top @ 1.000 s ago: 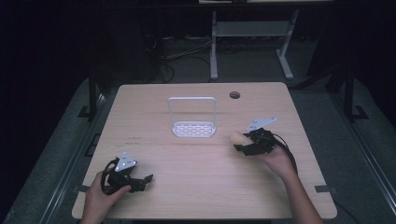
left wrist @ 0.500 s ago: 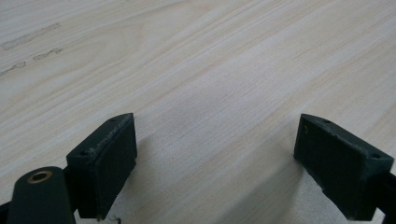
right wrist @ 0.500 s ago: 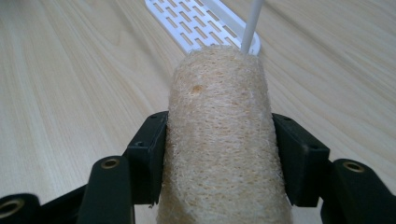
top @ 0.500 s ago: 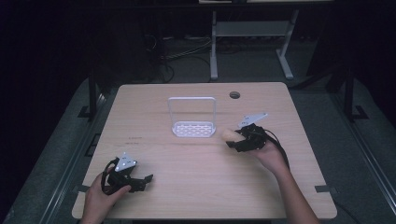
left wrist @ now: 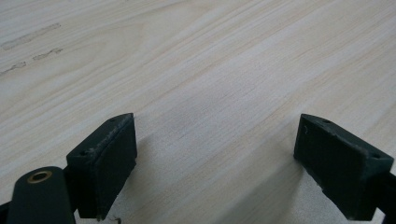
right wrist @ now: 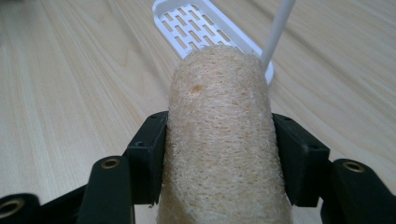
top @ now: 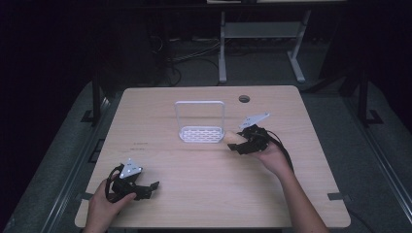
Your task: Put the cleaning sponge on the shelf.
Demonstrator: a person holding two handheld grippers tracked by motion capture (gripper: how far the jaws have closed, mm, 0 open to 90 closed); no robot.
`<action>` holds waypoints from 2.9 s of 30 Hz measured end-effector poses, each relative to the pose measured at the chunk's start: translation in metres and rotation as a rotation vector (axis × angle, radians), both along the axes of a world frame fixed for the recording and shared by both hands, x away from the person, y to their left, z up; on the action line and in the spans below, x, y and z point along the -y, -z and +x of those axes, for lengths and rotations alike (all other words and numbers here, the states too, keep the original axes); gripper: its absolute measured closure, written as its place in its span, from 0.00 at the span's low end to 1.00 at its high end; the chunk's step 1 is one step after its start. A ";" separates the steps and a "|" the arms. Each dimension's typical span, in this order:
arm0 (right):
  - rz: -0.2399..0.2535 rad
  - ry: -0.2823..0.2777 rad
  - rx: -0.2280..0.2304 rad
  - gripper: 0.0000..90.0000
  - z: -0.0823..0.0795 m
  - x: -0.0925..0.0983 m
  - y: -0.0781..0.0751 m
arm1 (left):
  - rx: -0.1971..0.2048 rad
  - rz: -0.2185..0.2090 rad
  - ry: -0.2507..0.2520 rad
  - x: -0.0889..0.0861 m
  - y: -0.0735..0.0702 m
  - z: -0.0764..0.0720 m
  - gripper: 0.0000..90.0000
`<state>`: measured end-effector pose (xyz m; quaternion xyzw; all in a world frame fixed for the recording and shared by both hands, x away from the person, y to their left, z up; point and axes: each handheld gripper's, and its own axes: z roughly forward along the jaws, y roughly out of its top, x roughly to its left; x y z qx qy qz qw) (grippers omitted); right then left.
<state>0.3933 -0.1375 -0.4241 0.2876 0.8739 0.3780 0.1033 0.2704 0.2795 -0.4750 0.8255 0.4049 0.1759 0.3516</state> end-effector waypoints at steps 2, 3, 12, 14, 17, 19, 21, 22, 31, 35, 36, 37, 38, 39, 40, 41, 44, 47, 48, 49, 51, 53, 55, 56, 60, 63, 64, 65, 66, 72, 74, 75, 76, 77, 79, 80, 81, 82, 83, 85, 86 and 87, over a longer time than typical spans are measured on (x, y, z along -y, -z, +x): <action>-0.002 -0.004 0.000 0.45 0.001 -0.003 -0.001 | 0.000 0.000 0.000 0.000 0.000 0.000 0.14; -0.001 -0.007 0.004 0.45 0.002 -0.005 -0.001 | 0.000 0.000 0.000 0.000 0.000 0.000 0.14; -0.010 -0.024 0.005 0.45 0.008 -0.023 -0.003 | 0.000 0.000 0.000 0.000 0.000 0.000 0.14; -0.014 -0.031 0.004 0.45 0.010 -0.029 -0.003 | 0.000 0.000 0.000 0.000 0.000 0.000 0.14; -0.016 -0.035 0.010 0.45 0.012 -0.033 -0.003 | 0.000 0.000 0.000 0.000 0.000 0.000 0.14; -0.021 -0.034 0.008 0.45 0.013 -0.037 -0.004 | 0.000 0.000 0.000 0.000 0.000 0.000 0.14; -0.017 -0.032 0.013 0.45 0.015 -0.040 -0.004 | 0.000 0.000 0.000 0.000 0.000 0.000 0.14; -0.016 -0.031 0.008 0.45 0.015 -0.041 -0.004 | 0.000 0.000 0.000 0.000 0.000 0.000 0.14; -0.027 -0.031 0.014 0.45 0.022 -0.059 -0.004 | 0.000 0.000 0.000 0.000 0.000 0.000 0.14; -0.027 -0.021 0.014 0.45 0.024 -0.065 -0.004 | 0.000 0.000 0.000 0.000 0.000 0.000 0.14; -0.029 -0.022 0.018 0.45 0.024 -0.066 -0.004 | 0.000 0.000 0.000 0.000 0.000 0.000 0.14; -0.025 -0.022 0.022 0.46 0.025 -0.068 -0.004 | 0.000 0.000 0.000 0.000 0.000 0.000 0.14; -0.023 -0.021 0.019 0.45 0.026 -0.072 -0.002 | 0.000 0.000 0.000 0.000 0.000 0.000 0.14; -0.023 -0.021 0.019 0.45 0.026 -0.072 -0.002 | 0.000 0.000 0.000 0.000 0.000 0.000 0.14; -0.024 -0.017 0.019 0.45 0.027 -0.075 -0.001 | 0.000 0.000 0.000 0.000 0.000 0.000 0.14; -0.026 -0.019 0.018 0.45 0.027 -0.077 0.000 | 0.000 0.000 0.000 0.000 0.000 0.000 0.14; -0.028 -0.014 0.018 0.45 0.028 -0.080 0.002 | 0.000 0.000 0.000 0.000 0.000 0.000 0.14; -0.029 -0.004 0.019 0.45 0.030 -0.084 0.004 | 0.000 0.001 0.000 0.000 0.000 0.000 0.14; -0.027 -0.001 0.022 0.45 0.031 -0.086 0.005 | 0.000 0.000 0.000 0.000 0.000 0.000 0.14; -0.025 0.008 0.018 0.45 0.032 -0.090 0.006 | 0.000 0.000 0.000 0.000 0.000 0.000 0.14; -0.028 0.008 0.016 0.45 0.033 -0.092 0.006 | 0.000 0.000 0.000 0.000 0.000 0.000 0.14; -0.032 0.006 0.017 0.45 0.035 -0.097 0.007 | 0.000 -0.002 -0.002 0.000 0.000 0.000 0.14; -0.035 0.010 0.018 0.45 0.038 -0.103 0.008 | 0.001 0.000 0.002 0.000 0.000 0.000 0.14; -0.035 0.010 0.018 0.45 0.038 -0.103 0.008 | 0.001 0.000 0.002 0.000 0.000 0.000 0.14; -0.054 0.008 0.017 0.45 0.041 -0.112 0.010 | -0.001 0.003 0.009 0.000 0.000 -0.001 0.14; -0.059 0.004 0.021 0.45 0.043 -0.118 0.013 | -0.001 0.002 0.009 0.000 0.000 -0.001 0.14; -0.061 0.005 0.020 0.45 0.043 -0.120 0.014 | -0.001 0.002 0.009 0.000 0.000 -0.001 0.14; -0.072 0.003 0.023 0.45 0.043 -0.121 0.015 | -0.001 0.002 0.009 0.000 0.000 -0.001 0.14; -0.067 0.004 0.022 0.45 0.044 -0.122 0.017 | -0.001 0.002 0.009 0.000 0.000 -0.001 0.14; -0.083 0.025 0.019 0.45 0.048 -0.127 0.023 | -0.001 0.000 0.008 0.000 0.000 -0.001 0.14; -0.088 0.031 0.027 0.45 0.049 -0.128 0.025 | -0.001 0.000 0.008 0.000 0.000 -0.001 0.14; -0.087 0.032 0.027 0.45 0.050 -0.128 0.026 | -0.001 0.001 0.008 0.000 0.000 -0.001 0.14; -0.090 0.032 0.028 0.45 0.050 -0.129 0.027 | -0.001 0.001 0.008 0.000 0.000 -0.001 0.14; -0.096 0.037 0.027 0.45 0.051 -0.130 0.029 | -0.001 -0.001 0.007 0.000 0.000 -0.001 0.14; -0.095 0.036 0.024 0.45 0.051 -0.130 0.030 | -0.001 -0.001 0.007 0.000 0.000 -0.001 0.14; -0.099 0.036 0.027 0.45 0.052 -0.131 0.031 | -0.001 0.000 0.008 0.000 0.000 -0.001 0.14; -0.099 0.037 0.026 0.45 0.052 -0.131 0.032 | -0.001 -0.001 0.007 0.000 0.000 -0.001 0.14; -0.099 0.037 0.026 0.45 0.052 -0.131 0.032 | -0.001 -0.001 0.007 0.000 0.000 -0.001 0.14; -0.101 0.036 0.023 0.45 0.052 -0.131 0.032 | -0.001 -0.001 0.007 0.000 0.000 -0.001 0.14; -0.103 0.037 0.023 0.45 0.052 -0.132 0.033 | -0.001 0.000 0.007 0.000 0.000 -0.001 0.14; -0.102 0.037 0.023 0.45 0.052 -0.132 0.033 | -0.001 0.000 0.007 0.000 0.000 -0.001 0.14; -0.101 0.038 0.022 0.45 0.053 -0.132 0.033 | -0.001 -0.001 0.007 0.000 0.000 -0.001 0.14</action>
